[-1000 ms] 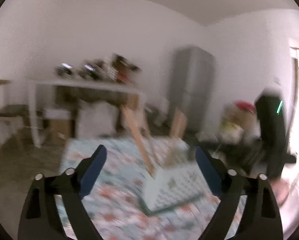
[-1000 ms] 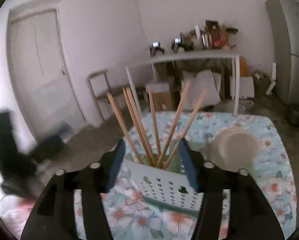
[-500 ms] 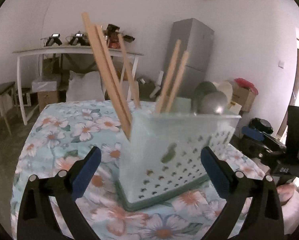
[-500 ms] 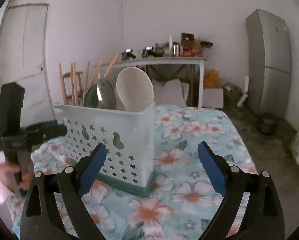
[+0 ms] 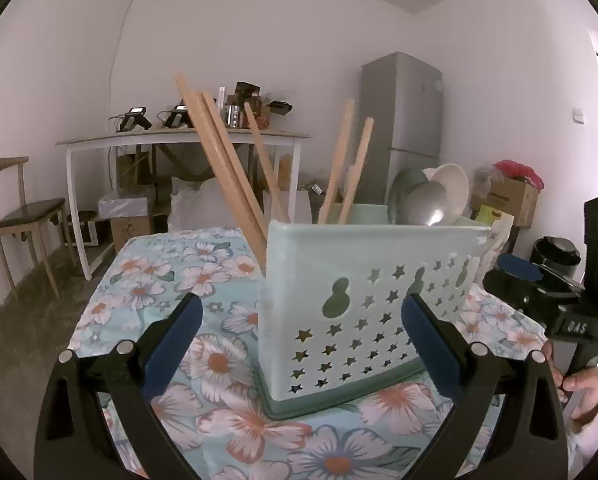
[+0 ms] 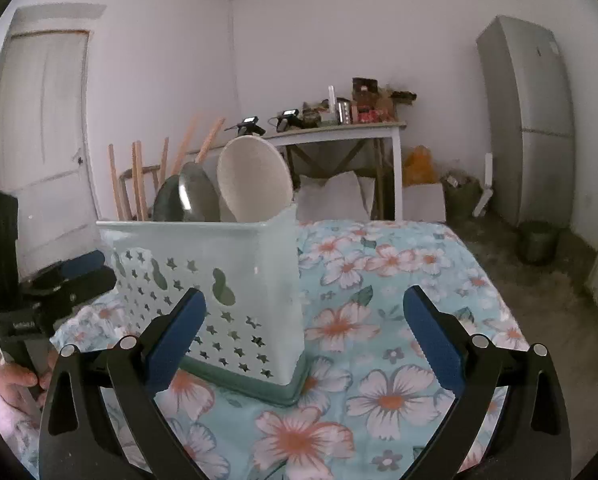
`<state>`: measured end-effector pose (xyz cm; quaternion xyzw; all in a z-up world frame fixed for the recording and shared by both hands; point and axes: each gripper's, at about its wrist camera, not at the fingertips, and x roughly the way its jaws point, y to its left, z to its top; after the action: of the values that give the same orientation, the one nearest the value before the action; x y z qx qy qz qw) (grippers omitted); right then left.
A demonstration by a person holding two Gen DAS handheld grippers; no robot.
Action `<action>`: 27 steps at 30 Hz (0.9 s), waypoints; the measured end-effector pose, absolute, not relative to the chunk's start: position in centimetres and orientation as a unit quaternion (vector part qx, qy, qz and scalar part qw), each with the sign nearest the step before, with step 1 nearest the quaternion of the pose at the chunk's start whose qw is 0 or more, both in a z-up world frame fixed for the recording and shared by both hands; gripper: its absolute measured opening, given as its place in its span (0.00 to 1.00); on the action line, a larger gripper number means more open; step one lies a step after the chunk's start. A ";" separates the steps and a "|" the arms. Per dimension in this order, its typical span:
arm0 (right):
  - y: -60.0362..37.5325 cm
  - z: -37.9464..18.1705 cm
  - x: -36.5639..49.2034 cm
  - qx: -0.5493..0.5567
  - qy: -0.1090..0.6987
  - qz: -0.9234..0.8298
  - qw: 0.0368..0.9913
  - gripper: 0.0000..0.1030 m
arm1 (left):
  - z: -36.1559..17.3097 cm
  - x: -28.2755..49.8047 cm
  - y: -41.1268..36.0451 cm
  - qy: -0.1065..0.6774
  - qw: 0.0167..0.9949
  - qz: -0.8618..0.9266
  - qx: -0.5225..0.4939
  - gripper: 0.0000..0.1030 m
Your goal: Organize utensils
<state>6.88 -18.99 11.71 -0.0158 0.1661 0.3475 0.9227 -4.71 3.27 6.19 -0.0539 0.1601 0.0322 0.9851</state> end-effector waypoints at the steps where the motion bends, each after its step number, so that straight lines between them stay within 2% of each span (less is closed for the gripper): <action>1: -18.9 11.8 6.5 -0.022 0.161 0.346 0.924 0.92 | 6.1 -4.7 3.5 0.161 0.985 0.033 -0.054 0.95; 10: -17.9 11.5 5.6 -0.054 0.154 0.343 0.925 0.92 | 6.1 -5.3 2.5 0.143 0.989 0.035 -0.028 0.95; 27: -17.7 11.7 4.6 -0.069 0.143 0.334 0.929 0.92 | 6.3 -6.2 2.6 0.125 0.991 0.028 -0.039 0.95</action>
<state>4.61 -17.74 11.68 -0.0691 0.1427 0.3337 0.9292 -6.15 2.61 6.29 -0.0389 0.1246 0.0278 0.9911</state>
